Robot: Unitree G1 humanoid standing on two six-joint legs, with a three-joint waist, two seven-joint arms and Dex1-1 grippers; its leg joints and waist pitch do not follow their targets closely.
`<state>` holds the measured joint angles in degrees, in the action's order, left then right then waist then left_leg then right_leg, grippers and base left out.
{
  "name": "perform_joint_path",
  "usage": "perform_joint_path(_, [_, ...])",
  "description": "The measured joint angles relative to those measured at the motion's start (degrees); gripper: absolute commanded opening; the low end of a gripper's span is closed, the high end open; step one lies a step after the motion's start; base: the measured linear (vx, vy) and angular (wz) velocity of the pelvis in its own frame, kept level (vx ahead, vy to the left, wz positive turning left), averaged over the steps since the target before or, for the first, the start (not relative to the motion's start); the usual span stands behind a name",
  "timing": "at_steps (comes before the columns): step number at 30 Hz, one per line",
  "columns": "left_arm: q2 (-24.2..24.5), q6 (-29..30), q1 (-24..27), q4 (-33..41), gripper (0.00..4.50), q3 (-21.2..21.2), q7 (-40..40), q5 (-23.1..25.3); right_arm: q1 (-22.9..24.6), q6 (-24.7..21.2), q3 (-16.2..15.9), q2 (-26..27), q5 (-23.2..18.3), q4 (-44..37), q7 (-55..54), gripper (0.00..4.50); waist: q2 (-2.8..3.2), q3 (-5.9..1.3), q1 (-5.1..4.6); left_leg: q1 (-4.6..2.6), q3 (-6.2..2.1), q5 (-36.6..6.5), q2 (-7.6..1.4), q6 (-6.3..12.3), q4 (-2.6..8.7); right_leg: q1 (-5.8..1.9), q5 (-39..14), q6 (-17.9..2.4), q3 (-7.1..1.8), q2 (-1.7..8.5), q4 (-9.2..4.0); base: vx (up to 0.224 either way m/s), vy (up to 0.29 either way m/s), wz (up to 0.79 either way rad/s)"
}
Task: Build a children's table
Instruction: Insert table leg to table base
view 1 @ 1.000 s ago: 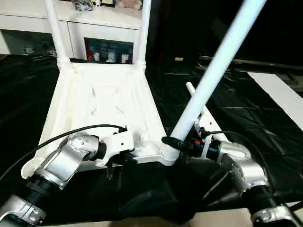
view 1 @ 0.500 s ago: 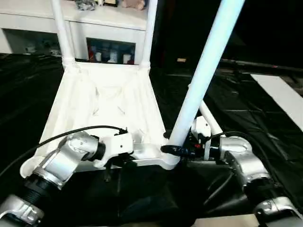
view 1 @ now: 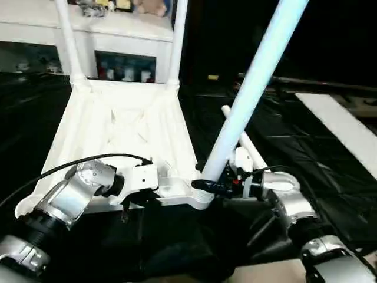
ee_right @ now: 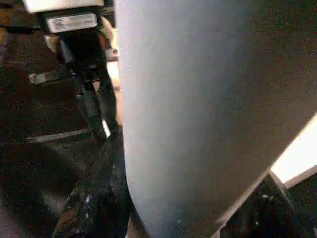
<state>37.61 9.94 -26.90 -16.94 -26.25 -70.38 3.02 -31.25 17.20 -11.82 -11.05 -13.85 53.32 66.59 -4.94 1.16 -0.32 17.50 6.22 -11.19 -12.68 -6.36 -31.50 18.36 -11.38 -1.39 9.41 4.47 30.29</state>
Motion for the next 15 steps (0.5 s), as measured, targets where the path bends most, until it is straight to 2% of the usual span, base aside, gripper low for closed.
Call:
perform_joint_path(1, [0.0,0.0,0.0,-0.7,0.00,0.2,0.0,0.2,-0.4,0.0,0.0,0.8,0.0,1.3,-1.5,1.86,0.09,0.06,-0.40,-0.15,-0.11,0.0,-0.16,-0.01,0.13,-0.55,-0.2,-0.2,0.51,0.01,-0.19,0.000,0.000,0.00])
perform_joint_path(2, [0.1,0.0,0.0,-1.1,0.00,0.4,0.0,0.5,-0.5,0.0,0.0,1.7,0.0,2.0,-3.4,1.86,0.19,0.06,-0.64,-0.33,-0.15,0.0,-0.39,-0.05,0.47,-1.16,-1.8,-0.5,1.08,0.00,0.44,-0.095,0.022,0.05])
perform_joint_path(3, [-0.3,0.0,-0.8,-1.8,0.00,0.3,0.2,1.0,-0.5,0.1,0.3,1.9,0.0,2.3,-4.7,1.86,0.03,0.04,0.46,-0.20,1.22,0.0,-0.51,-0.08,0.75,-0.60,-4.3,-1.2,0.61,-0.07,5.79,-0.095,0.022,0.05])
perform_joint_path(4, [-0.4,0.0,-0.9,-1.8,0.00,0.5,0.7,1.2,-0.8,0.1,0.6,1.9,0.0,2.6,-4.8,1.86,-0.61,-0.17,1.36,-0.18,2.82,0.0,-0.88,-0.10,0.86,-1.00,-5.9,-1.2,-0.73,0.03,9.28,-0.077,-0.045,0.07])
perform_joint_path(5, [-0.2,0.0,-1.2,-1.6,0.00,0.6,0.7,1.1,-0.9,0.1,0.9,2.0,0.0,2.6,-4.8,1.86,-2.85,-0.79,2.79,-0.38,4.29,0.0,-0.23,-0.14,0.79,-1.28,-10.2,-0.6,-3.87,0.44,9.83,0.043,-0.193,-0.16])
perform_joint_path(6, [-0.4,0.0,-0.8,-1.4,0.00,1.0,0.7,1.1,-1.7,0.0,0.9,1.9,0.0,2.8,-4.8,1.86,-3.17,-0.94,4.03,0.60,3.71,-2.5,-0.24,-0.30,-3.08,0.07,-10.4,0.7,-4.35,0.46,10.91,0.043,-0.193,-0.16])
perform_joint_path(7, [-0.4,0.0,-0.2,-1.3,0.00,1.1,0.7,0.7,-1.8,0.0,0.7,2.0,0.0,2.9,-4.8,1.86,-2.07,-1.33,5.27,1.14,1.34,-3.0,0.12,0.43,-5.70,-0.04,-10.4,0.7,-3.91,0.48,10.79,0.110,-0.113,-0.53])
perform_joint_path(8, [-0.4,0.0,0.1,-1.3,0.00,1.0,0.7,0.1,-1.8,0.0,0.7,1.9,0.0,2.9,-4.8,1.86,-1.05,-1.65,5.86,0.93,-0.21,-2.8,0.95,0.42,-5.94,0.07,-10.4,0.7,-3.23,0.38,10.31,0.019,-0.017,-0.36])
perform_joint_path(9, [-0.4,0.0,0.1,-0.7,0.00,1.0,0.7,-0.3,-2.2,-0.1,0.8,1.7,0.0,2.5,-4.7,1.86,-0.23,-1.79,5.76,0.72,-0.45,-1.6,1.06,-1.39,-2.66,0.61,-8.9,-0.2,-2.91,-0.92,9.63,0.019,-0.017,-0.36])
perform_joint_path(10, [-0.4,0.0,0.2,-0.6,0.00,1.3,0.7,-0.3,-2.4,-0.4,0.7,1.7,0.0,2.5,-4.7,1.86,-0.48,-1.68,5.66,0.69,-0.23,-1.4,0.53,-1.45,-2.18,0.59,-6.9,-0.6,-3.09,-1.29,8.63,-0.074,-0.041,-0.01])
perform_joint_path(11, [-0.2,0.0,0.2,-0.6,0.00,1.4,0.7,-0.3,-2.5,-0.8,0.7,1.7,0.0,2.5,-4.7,1.86,-0.48,-1.68,5.56,0.58,-0.25,-1.3,0.30,-1.62,-1.88,0.50,-6.3,-1.0,-3.12,-1.60,8.11,-0.067,-0.029,0.04])
perform_joint_path(12, [-0.1,0.0,0.3,-0.6,0.00,1.3,0.7,-0.3,-2.5,-1.4,0.5,1.8,0.0,2.3,-4.4,1.86,-0.47,-1.68,5.50,0.36,0.30,-1.3,0.00,-1.63,-1.37,0.40,-6.2,-1.1,-3.53,-1.90,7.69,-0.067,-0.029,0.04])
perform_joint_path(15, [0.0,0.0,0.4,-0.5,0.00,1.3,0.7,-0.4,-2.4,-2.2,0.2,1.3,0.0,1.1,-3.6,1.86,-0.46,-1.69,5.55,0.16,0.99,-1.3,0.03,-1.63,0.11,0.49,-6.3,-0.8,-3.93,-2.00,6.67,0.000,0.000,0.00])
